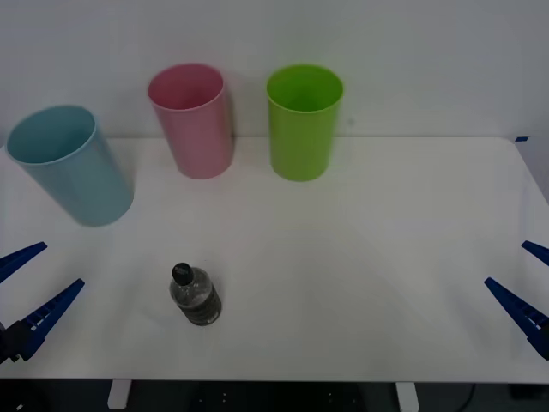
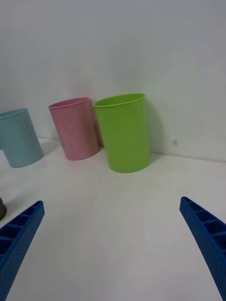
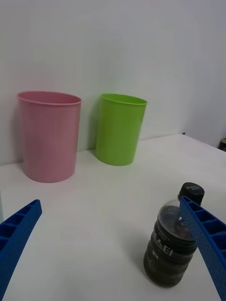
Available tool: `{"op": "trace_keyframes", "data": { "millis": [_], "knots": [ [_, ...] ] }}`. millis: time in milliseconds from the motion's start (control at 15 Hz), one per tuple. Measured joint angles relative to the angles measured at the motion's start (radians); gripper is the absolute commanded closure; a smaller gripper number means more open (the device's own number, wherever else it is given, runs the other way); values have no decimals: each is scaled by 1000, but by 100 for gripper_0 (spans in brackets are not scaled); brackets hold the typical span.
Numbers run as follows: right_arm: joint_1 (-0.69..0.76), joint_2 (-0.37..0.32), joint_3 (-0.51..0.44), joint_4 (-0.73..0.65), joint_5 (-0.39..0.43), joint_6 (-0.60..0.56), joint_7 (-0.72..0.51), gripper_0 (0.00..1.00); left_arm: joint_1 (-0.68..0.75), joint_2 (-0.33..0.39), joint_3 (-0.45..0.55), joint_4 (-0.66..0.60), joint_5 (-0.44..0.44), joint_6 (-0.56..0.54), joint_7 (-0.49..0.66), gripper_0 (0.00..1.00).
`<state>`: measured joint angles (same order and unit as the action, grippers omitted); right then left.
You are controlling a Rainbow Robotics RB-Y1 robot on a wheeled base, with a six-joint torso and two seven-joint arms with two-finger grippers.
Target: Grasp the object on the table and drop it into the matching bin: aluminum can to the light blue bin, PET bottle to the pink bin.
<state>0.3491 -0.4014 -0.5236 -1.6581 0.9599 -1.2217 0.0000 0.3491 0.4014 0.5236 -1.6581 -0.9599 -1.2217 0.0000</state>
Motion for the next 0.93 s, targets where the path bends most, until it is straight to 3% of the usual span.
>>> {"op": "trace_keyframes", "data": {
  "millis": [600, 933],
  "knots": [
    [0, 0, 0, 0, 0, 0, 0, 0, -24, -17, -10, 30, 26, 10, -2, 0],
    [0, 0, 0, 0, 0, 0, 0, 0, -48, 27, -44, 92, -36, -8, -35, 0]
  ]
}}
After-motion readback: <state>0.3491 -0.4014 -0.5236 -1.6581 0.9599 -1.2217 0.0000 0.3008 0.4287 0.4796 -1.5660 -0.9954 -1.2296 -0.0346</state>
